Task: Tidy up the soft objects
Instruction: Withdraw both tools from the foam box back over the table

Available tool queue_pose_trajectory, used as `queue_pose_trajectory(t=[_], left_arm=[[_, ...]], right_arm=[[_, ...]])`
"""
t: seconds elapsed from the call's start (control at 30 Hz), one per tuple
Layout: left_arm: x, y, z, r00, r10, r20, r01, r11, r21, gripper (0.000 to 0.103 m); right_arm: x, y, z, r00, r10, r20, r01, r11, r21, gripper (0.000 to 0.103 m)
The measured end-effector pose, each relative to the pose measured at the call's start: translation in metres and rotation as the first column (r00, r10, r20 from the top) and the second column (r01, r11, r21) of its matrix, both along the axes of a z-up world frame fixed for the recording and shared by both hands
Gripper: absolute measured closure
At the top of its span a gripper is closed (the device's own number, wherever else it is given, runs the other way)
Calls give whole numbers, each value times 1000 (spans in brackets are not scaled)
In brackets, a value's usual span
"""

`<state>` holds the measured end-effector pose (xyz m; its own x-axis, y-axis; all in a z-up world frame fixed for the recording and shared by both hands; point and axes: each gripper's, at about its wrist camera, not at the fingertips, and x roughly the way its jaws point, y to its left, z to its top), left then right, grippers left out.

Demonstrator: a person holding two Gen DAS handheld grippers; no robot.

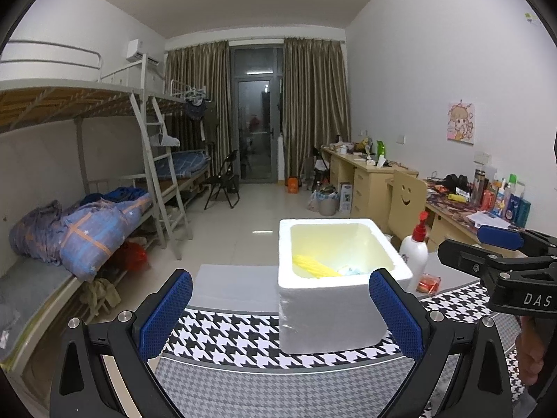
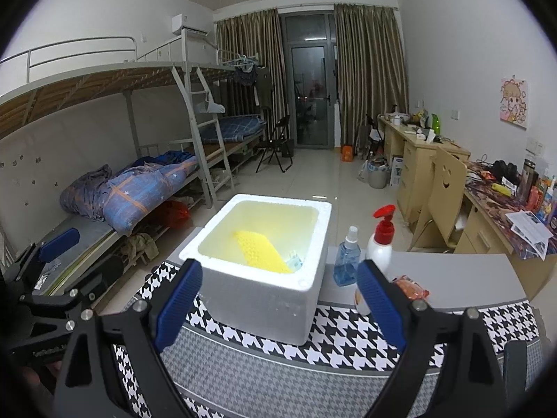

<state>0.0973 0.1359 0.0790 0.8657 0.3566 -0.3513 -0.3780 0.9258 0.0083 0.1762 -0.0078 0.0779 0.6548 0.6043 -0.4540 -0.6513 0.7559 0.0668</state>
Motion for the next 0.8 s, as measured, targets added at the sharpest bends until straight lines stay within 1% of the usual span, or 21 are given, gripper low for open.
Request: queue_pose_trajectory(t=[0.57, 0.8], left_arm=[[-20, -36, -1, 996, -90, 26, 90, 996, -5, 1], [-28, -54, -1, 990, -134, 54, 134, 991, -2, 1]], right_arm=[[-37, -42, -1, 999, -19, 38, 18, 999, 27, 10], [-49, -61, -2, 998, -37, 49, 36, 999, 30, 10]])
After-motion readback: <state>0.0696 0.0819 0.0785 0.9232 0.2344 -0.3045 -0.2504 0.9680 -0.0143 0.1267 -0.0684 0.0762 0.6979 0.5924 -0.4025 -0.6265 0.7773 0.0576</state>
